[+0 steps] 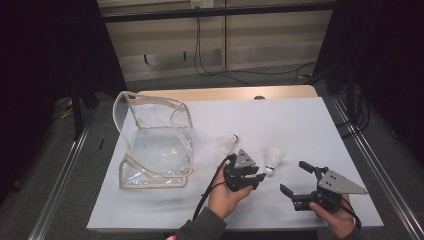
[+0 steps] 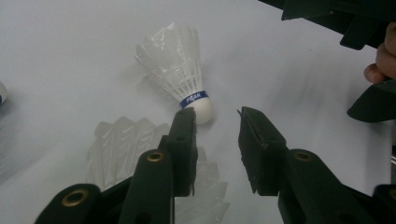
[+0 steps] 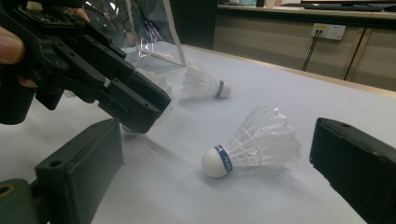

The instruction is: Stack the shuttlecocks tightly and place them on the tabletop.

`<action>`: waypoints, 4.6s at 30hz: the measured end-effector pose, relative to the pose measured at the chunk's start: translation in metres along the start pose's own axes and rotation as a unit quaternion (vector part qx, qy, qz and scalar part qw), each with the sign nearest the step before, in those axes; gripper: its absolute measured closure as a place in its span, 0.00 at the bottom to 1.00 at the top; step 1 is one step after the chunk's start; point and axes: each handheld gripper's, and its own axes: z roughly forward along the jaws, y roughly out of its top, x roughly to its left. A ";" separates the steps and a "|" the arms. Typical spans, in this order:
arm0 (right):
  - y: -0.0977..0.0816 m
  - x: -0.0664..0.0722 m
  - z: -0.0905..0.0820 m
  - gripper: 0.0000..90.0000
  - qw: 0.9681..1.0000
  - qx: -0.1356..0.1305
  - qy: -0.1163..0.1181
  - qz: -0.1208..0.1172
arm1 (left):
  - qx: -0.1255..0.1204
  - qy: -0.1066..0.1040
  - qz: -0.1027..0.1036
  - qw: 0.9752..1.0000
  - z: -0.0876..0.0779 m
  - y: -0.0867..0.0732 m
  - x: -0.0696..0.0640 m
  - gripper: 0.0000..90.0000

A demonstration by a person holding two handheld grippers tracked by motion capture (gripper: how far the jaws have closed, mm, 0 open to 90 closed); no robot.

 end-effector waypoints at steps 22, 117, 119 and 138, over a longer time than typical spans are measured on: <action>0.000 0.000 0.000 0.02 1.000 0.000 -0.001 -0.001 | -0.012 0.000 -0.032 0.999 -0.007 0.015 0.007 0.70; -0.004 -0.009 -0.003 0.02 1.000 0.005 -0.021 -0.006 | -0.016 0.125 -0.087 0.988 -0.054 0.078 0.072 0.97; -0.004 -0.009 -0.003 0.02 1.000 0.004 -0.020 -0.005 | -0.015 0.124 -0.091 0.988 -0.055 0.081 0.074 0.97; -0.002 -0.008 0.002 0.02 1.000 0.001 -0.014 -0.007 | -0.012 0.142 -0.106 0.984 -0.057 0.096 0.090 0.97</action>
